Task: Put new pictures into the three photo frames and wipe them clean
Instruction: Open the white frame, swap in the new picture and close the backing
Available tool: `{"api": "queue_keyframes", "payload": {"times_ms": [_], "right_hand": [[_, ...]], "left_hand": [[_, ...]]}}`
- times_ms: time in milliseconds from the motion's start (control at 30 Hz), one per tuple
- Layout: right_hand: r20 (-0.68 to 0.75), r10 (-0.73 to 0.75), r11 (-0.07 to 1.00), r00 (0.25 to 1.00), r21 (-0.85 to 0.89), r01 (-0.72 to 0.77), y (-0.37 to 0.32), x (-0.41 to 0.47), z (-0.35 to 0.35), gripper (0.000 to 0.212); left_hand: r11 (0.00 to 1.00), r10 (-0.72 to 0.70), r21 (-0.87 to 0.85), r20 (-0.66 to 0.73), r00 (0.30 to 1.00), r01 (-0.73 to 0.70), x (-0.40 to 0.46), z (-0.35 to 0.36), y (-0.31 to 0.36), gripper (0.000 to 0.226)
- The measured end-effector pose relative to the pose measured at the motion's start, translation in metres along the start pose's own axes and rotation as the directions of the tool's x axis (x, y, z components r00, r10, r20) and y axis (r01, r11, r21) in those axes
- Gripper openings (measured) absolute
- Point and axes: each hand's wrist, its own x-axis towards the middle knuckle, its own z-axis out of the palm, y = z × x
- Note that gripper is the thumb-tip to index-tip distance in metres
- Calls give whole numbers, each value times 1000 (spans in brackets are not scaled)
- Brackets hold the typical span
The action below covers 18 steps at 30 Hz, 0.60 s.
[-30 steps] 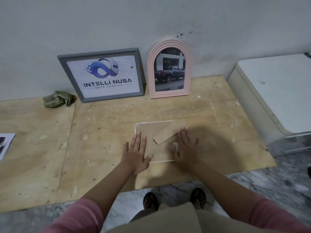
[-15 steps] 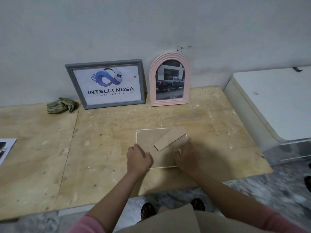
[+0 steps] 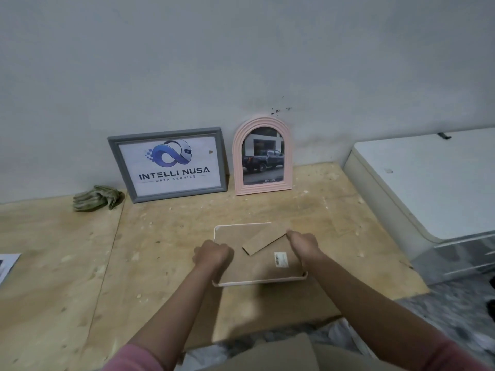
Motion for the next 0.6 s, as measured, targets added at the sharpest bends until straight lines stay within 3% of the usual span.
{"api": "queue_keyframes", "payload": {"times_ms": [100, 233, 333, 400, 500, 600], "right_hand": [[-16, -49, 997, 999, 57, 50, -15, -6, 3, 18], [-59, -244, 967, 968, 63, 247, -45, -20, 7, 18], [-45, -434, 900, 900, 37, 435, -71, -37, 1, 11], [-8, -609, 793, 793, -12, 609, -82, -55, -4, 10], [29, -844, 526, 536, -155, 836, -84, -80, -7, 17], [81, -955, 234, 286, -385, 893, -77, -88, -5, 29]], "left_hand": [[996, 31, -82, 29, 999, -28, 6, -8, 6, 66], [950, 67, -307, 10, 998, -61, 10, -25, 22, 83], [853, 108, -517, 51, 993, -66, 7, -41, 39, 93], [777, 148, -629, 135, 980, -31, 6, -50, 47, 81], [670, 231, -739, 305, 924, 76, 7, -61, 60, 85], [578, 356, -798, 434, 827, 169, 5, -70, 72, 88]]}}
